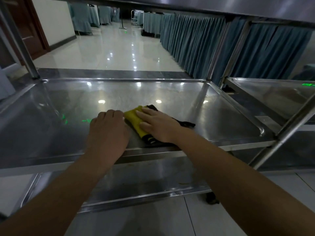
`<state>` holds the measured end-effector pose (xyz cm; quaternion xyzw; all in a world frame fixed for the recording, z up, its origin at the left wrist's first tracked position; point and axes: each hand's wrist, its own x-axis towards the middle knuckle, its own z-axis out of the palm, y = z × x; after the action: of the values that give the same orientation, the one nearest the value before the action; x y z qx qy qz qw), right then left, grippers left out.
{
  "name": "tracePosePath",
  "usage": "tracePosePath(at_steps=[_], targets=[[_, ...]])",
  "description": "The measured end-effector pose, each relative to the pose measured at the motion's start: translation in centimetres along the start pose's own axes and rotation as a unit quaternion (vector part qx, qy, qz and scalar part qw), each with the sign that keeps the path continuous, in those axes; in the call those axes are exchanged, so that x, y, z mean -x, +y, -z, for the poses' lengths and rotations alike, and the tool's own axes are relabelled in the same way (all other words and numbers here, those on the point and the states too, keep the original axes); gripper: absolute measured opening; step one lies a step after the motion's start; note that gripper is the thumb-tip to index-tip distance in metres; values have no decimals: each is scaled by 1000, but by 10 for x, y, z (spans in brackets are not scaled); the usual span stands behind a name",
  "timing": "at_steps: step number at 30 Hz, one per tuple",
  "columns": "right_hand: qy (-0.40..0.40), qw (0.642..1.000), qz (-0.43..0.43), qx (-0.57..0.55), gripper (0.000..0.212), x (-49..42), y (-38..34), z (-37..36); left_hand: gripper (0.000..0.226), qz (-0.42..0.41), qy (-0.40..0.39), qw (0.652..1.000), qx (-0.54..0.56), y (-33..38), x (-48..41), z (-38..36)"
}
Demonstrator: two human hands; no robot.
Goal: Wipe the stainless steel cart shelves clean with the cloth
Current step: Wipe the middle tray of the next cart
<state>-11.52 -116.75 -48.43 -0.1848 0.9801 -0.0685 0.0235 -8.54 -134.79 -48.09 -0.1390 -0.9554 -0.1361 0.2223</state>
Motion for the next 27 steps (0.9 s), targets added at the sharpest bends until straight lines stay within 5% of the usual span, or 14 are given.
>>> tracePosePath(at_steps=[2,5,10,17,22,27], targets=[[-2,999,20,39,77,12,36,5,29,-24,6,1000,-9,6,-8,-3],[-2,995,-45,88,40,37,100,16,31,-33,-24,999,-25,15,-22,-9],[2,961,-259,97,45,90,181,36,37,-62,-25,995,-68,14,-51,-19],[18,917,-395,54,65,76,177,37,25,-52,-14,997,-48,1,-65,-34],[29,949,-315,4,62,16,114,29,27,-64,41,997,-3,-1,-72,-41],[-20,989,-148,-21,64,-44,32,17,32,-46,3,998,-42,-11,-72,-49]])
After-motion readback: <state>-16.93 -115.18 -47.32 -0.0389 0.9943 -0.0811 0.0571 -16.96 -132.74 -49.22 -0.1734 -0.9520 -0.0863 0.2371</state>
